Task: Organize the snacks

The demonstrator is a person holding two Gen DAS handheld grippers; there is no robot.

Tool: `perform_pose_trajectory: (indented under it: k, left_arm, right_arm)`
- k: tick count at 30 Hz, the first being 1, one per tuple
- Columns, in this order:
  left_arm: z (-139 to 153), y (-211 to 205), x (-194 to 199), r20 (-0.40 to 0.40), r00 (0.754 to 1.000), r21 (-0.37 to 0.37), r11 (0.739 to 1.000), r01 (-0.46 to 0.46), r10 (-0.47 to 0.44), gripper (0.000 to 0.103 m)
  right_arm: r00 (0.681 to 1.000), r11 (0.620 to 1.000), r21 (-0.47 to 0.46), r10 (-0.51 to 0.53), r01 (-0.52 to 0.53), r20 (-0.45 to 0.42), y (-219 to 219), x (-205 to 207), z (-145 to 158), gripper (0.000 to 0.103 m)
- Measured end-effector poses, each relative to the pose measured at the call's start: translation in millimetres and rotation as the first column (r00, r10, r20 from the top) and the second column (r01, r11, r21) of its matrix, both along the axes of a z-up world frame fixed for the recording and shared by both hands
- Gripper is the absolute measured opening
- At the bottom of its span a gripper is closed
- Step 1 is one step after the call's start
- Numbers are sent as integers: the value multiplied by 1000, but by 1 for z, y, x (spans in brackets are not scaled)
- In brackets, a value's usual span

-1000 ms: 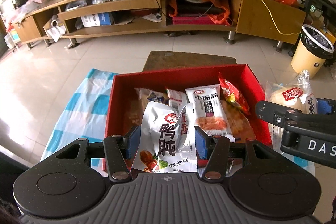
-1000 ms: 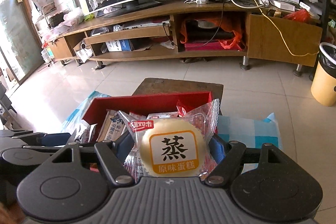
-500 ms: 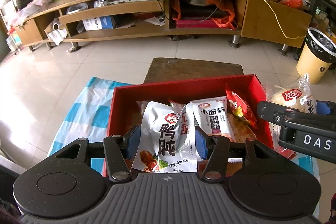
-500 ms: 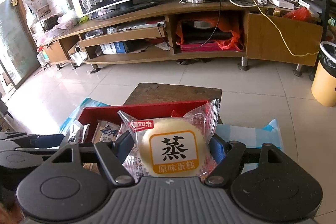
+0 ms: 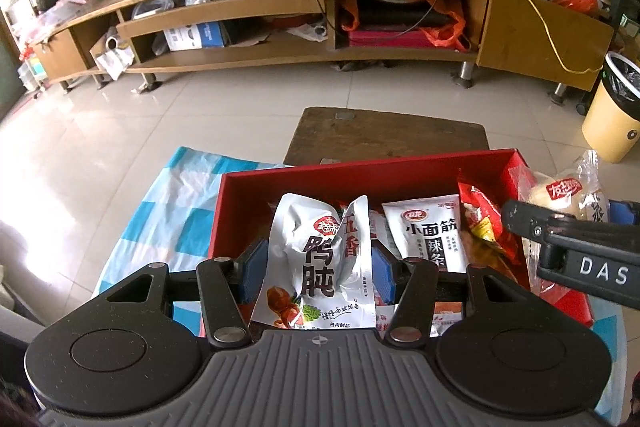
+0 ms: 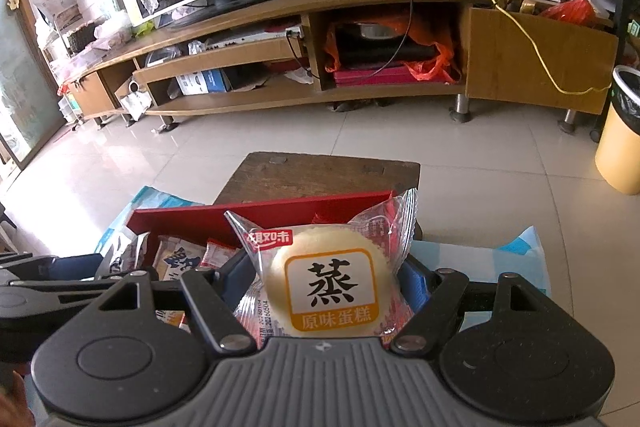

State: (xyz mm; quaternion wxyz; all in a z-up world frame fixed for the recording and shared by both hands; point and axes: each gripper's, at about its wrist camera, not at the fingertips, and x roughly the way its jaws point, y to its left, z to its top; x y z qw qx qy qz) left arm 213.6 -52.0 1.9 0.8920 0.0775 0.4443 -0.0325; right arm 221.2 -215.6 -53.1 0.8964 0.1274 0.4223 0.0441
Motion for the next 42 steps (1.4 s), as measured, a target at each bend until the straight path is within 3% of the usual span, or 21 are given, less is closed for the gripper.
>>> perform_pose_trajectory:
  k: [42]
  left_arm:
    - [-34,-7,30,-88,996,31,1000,-4,6,63]
  right_arm:
    - [994,998,-29,54,-57,-95,18,30,-41,73]
